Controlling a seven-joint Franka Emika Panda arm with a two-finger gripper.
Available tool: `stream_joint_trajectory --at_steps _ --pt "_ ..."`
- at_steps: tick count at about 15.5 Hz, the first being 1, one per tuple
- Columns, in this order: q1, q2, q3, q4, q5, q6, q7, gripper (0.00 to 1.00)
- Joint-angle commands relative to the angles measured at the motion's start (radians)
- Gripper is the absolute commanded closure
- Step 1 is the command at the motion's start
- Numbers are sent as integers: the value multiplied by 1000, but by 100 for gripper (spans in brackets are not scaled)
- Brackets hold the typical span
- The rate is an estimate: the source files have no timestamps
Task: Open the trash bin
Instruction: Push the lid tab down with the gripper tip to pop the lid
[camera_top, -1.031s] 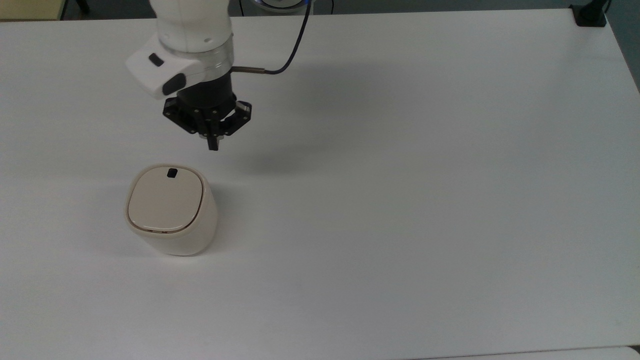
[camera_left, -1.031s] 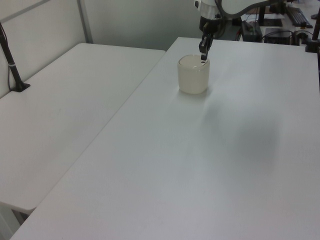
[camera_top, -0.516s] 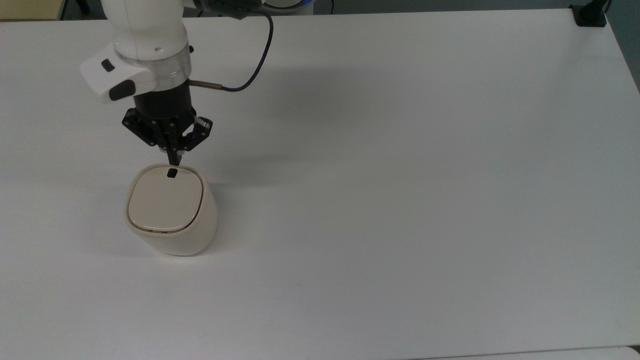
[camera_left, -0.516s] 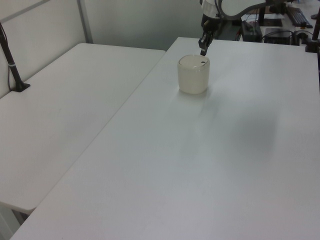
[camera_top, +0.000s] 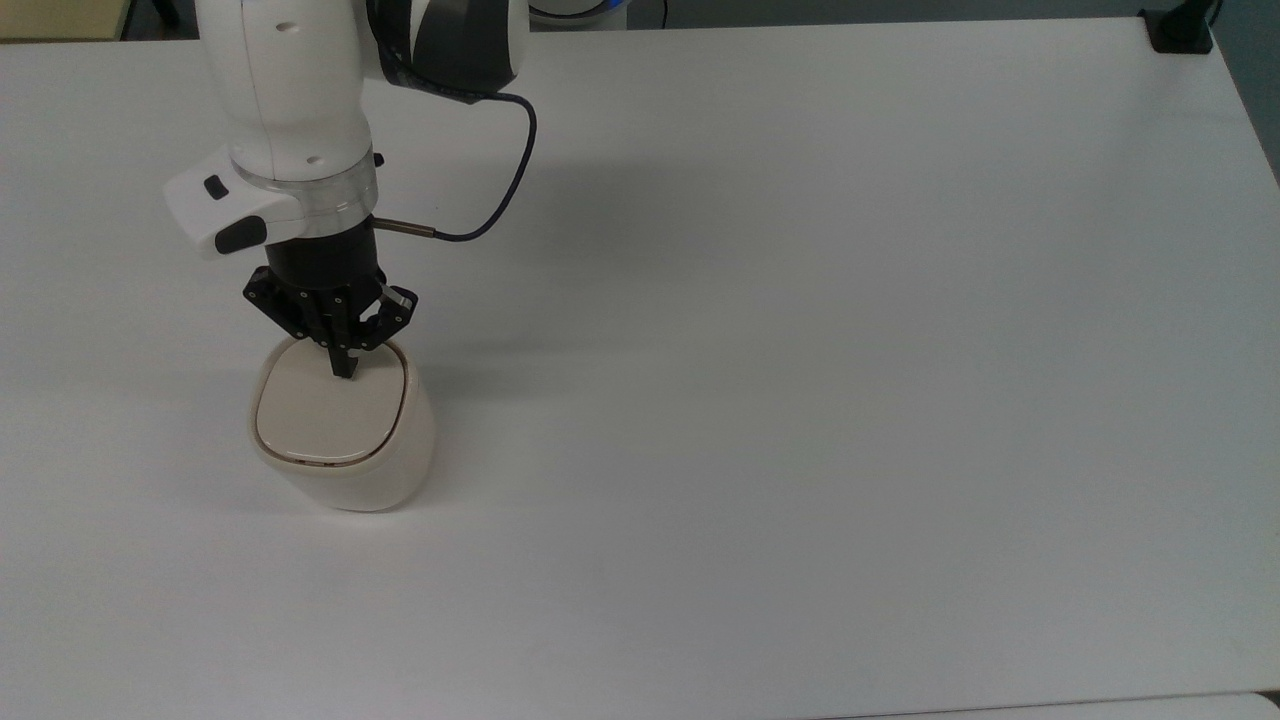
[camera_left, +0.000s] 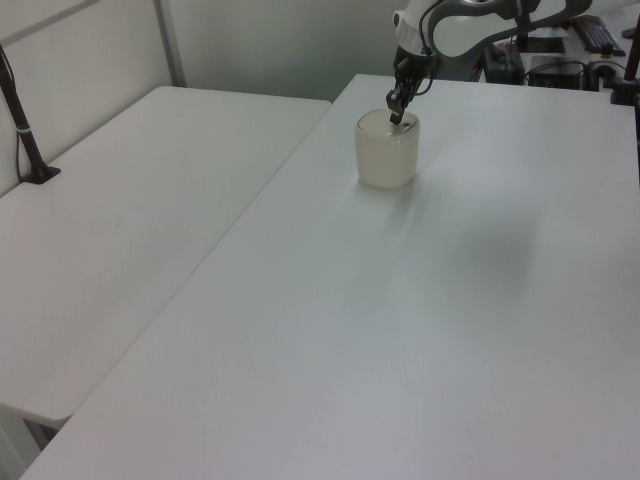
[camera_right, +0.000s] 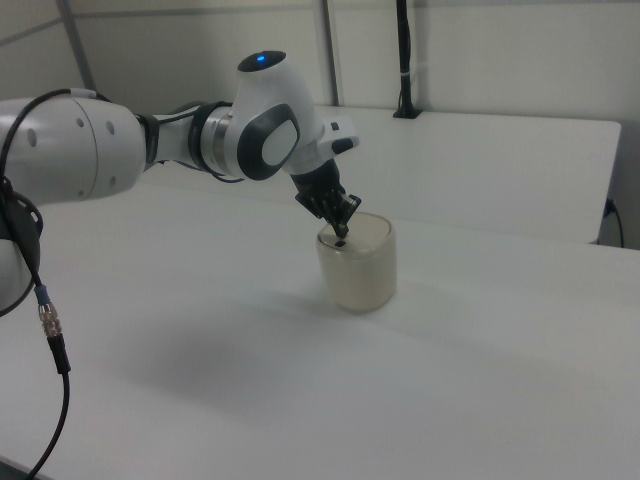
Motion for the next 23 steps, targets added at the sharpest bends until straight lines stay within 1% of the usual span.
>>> stream_joint_trajectory --at_steps 1,10,12,15,17,20,22,23 --pt "3 15 -11 1 5 15 13 100" --pt "-12 24 -11 -3 13 14 13 100" --pt "-16 58 -11 -3 14 14 14 100" --pt "-16 59 -11 4 19 9 17 100" --pt "-19 29 -11 7 31 0 20 100" --pt "-11 -51 -6 7 92 -14 25 100" --pt "4 -108 5 7 99 -102 23 100" --pt "26 -131 5 7 97 -139 22 100"
